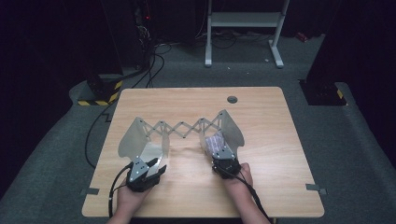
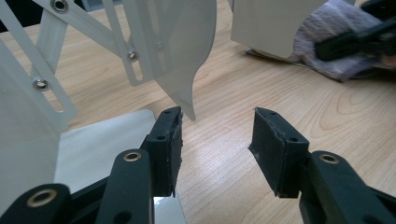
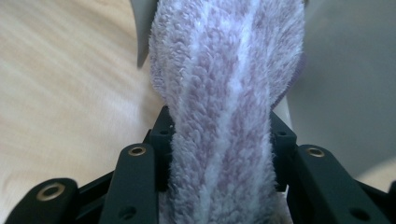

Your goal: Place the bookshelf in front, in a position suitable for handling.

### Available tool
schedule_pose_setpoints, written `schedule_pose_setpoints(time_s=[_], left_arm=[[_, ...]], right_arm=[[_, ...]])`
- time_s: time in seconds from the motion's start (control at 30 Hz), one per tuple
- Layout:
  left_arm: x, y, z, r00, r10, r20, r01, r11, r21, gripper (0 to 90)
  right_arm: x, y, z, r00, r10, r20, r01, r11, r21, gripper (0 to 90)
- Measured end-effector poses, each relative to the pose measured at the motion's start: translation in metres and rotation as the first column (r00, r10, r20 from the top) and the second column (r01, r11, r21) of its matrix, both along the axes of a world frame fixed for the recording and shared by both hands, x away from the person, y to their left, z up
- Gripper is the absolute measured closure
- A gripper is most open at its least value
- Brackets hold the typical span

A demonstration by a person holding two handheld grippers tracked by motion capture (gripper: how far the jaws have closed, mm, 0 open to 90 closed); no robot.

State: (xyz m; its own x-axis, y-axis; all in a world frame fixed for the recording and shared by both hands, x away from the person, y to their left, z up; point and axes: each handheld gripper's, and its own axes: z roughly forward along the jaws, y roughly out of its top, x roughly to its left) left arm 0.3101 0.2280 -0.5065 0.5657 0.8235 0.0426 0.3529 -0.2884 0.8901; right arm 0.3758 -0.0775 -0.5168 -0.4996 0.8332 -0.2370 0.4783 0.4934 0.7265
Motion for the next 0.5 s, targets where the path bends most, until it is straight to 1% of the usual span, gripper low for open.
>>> schedule_pose_setpoints(time_s=[0.13,0.17,0.23,0.33,0.5], left_arm=[[0.000,0.000,-0.001,1.0000,-0.006,-0.003,0.006,1.0000,0.003,52.8],[0.000,0.000,-0.001,1.0000,-0.007,-0.002,0.007,1.0000,0.004,52.8],[0.000,0.000,-0.001,1.0000,-0.007,-0.005,0.007,1.0000,0.005,52.9],[0.000,0.000,-0.001,1.0000,-0.006,-0.006,0.006,1.0000,0.007,52.9],[0.000,0.000,-0.001,1.0000,-0.002,-0.006,0.002,1.0000,0.008,52.9]], right_arm=[[0.010,0.008,-0.001,0.9997,-0.023,0.004,0.023,1.000,-0.007,58.2],[0.011,0.009,-0.001,0.9996,-0.028,0.001,0.028,1.000,0.001,58.2],[0.011,0.007,-0.001,0.9997,-0.022,0.001,0.022,1.000,-0.002,58.2],[0.007,0.001,0.000,0.9999,-0.013,-0.002,0.013,1.000,-0.007,58.1],[-0.008,-0.017,0.001,0.9999,-0.005,-0.014,0.005,1.000,0.015,58.0]])
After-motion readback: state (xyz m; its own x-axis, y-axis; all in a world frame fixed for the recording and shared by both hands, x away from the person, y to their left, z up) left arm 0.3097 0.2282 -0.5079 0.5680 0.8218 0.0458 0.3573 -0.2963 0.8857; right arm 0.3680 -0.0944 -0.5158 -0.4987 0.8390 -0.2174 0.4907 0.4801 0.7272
